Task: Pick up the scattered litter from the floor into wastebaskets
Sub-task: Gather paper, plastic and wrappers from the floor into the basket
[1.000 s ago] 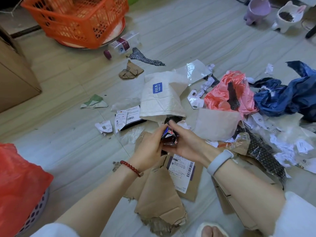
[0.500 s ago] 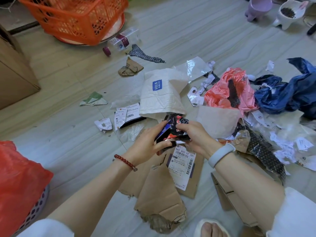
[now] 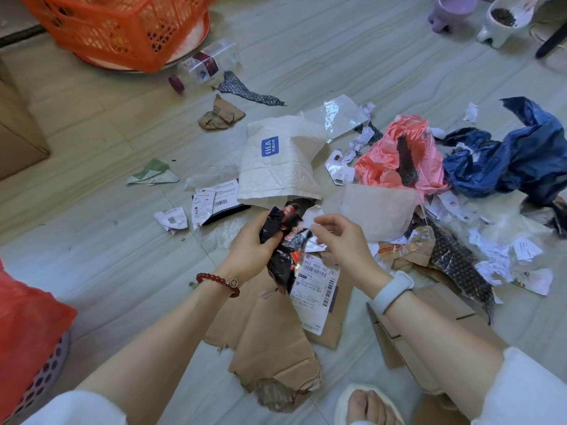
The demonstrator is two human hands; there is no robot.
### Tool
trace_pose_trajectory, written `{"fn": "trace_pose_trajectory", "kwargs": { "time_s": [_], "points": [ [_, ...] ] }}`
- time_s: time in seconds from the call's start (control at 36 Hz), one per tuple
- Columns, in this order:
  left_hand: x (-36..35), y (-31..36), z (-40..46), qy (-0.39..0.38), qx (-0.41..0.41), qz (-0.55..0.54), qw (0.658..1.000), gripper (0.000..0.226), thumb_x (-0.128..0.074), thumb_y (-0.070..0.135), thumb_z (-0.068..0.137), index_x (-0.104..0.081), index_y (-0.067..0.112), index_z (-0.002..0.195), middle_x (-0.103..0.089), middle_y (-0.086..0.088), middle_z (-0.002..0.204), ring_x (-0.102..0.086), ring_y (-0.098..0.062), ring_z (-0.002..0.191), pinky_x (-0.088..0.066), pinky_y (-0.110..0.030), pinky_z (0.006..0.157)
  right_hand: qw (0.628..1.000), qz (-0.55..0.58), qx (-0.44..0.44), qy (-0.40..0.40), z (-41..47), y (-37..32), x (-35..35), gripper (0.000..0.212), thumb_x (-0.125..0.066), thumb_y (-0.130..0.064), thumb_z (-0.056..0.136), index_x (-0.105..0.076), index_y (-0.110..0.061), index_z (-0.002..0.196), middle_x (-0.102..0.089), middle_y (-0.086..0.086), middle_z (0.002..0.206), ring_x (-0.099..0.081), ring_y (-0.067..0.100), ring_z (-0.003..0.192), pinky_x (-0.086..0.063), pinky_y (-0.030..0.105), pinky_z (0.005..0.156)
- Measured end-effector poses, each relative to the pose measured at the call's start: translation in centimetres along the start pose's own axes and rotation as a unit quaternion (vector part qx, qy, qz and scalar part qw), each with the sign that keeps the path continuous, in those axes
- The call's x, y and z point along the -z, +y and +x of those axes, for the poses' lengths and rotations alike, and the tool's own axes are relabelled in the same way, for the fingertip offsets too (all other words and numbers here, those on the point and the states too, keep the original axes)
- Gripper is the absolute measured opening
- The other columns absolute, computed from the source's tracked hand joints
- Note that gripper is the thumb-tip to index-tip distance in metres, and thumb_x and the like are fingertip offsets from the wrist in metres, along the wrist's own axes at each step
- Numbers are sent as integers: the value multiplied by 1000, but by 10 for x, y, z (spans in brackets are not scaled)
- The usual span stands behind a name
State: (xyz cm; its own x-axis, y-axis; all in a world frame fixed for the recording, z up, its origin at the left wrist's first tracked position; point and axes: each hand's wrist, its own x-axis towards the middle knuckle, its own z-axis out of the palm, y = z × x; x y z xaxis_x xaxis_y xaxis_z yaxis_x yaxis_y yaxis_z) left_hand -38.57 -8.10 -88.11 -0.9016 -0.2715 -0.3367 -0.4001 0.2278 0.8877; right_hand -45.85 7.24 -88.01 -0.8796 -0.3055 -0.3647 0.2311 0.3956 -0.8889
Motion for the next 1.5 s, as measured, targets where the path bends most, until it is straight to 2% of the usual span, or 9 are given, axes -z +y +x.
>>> {"fn": "trace_pose_trajectory", "kwargs": {
  "time_s": [0.22, 0.33, 0.47, 0.61, 0.78, 1.0, 1.11, 1.28, 1.5],
  "points": [
    [-16, -8, 5, 10, 65, -44, 997, 61, -40, 3, 83, -43, 47, 126, -56, 1, 125, -55, -19, 109, -48, -45, 95, 897, -437, -60, 24, -10, 88, 83, 65, -65, -28, 80, -36, -26, 138, -33, 12, 139, -25, 33, 131, -30, 44, 105],
    [-27, -6, 8, 43, 76, -14, 996, 64, -36, -9, 84, -43, 35, 130, -54, 15, 95, -55, -11, 80, -51, -32, 74, 848, -510, -122, -75, -15, 109, 92, 85, -64, -42, 80, -9, -38, 145, 2, 9, 153, 2, 39, 138, -21, 51, 111],
    [-32, -10, 11, 17, 111, 8, 994, 61, -36, -2, 85, -45, 46, 120, -60, 6, 90, -60, -34, 79, -52, -52, 74, 842, -535, -62, -37, -12, 107, 89, 54, -52, -15, 87, -33, -19, 138, -27, 12, 143, -28, 39, 123, -31, 42, 101],
    [-31, -11, 16, 36, 90, 49, 994, 57, -38, -4, 83, -52, 39, 118, -57, 6, 82, -55, -19, 66, -47, -31, 60, 852, -523, 9, 3, -7, 107, 89, 29, -47, 0, 84, -47, -4, 112, -51, 17, 117, -45, 34, 109, -29, 35, 92],
    [-27, -11, 18, 32, 70, 35, 996, 44, -51, 13, 90, -45, 27, 132, -59, 9, 94, -53, -7, 76, -45, -25, 67, 977, -212, -25, -7, -11, 79, 86, 23, -49, 0, 85, -48, -17, 101, -55, 2, 103, -52, 22, 98, -31, 22, 71],
    [-23, -11, 21, -10, 23, 99, 995, 80, -77, 14, 71, -35, 25, 138, -48, 5, 130, -46, -9, 112, -35, -18, 86, 997, 38, -46, 56, -2, 42, 86, 41, -52, 2, 85, -51, -23, 117, -55, 8, 119, -55, 22, 100, -46, 35, 86],
    [-23, -16, 22, -17, 20, 180, 983, 68, -65, 7, 78, -36, 31, 135, -54, 7, 102, -50, -8, 77, -38, -13, 58, 998, -32, -9, 45, 12, 36, 65, 36, -54, -5, 88, -50, -15, 122, -54, 3, 118, -51, 14, 106, -42, 20, 82],
    [-19, -30, 19, -14, 22, 186, 982, 65, -55, -2, 80, -39, 31, 134, -57, 2, 103, -57, -22, 98, -48, -40, 88, 930, -353, 51, -89, 23, 55, 26, 60, -61, -30, 87, -34, -19, 139, -41, 9, 137, -42, 24, 124, -32, 27, 96],
    [-8, -41, 12, -1, 43, 93, 995, 58, -49, -7, 82, -42, 21, 132, -53, 4, 109, -51, -16, 106, -38, -24, 89, 854, -508, 63, -93, 23, 65, 14, 48, -53, -50, 87, -45, -32, 131, -39, 7, 133, -40, 28, 122, -41, 37, 88]
  ]
}}
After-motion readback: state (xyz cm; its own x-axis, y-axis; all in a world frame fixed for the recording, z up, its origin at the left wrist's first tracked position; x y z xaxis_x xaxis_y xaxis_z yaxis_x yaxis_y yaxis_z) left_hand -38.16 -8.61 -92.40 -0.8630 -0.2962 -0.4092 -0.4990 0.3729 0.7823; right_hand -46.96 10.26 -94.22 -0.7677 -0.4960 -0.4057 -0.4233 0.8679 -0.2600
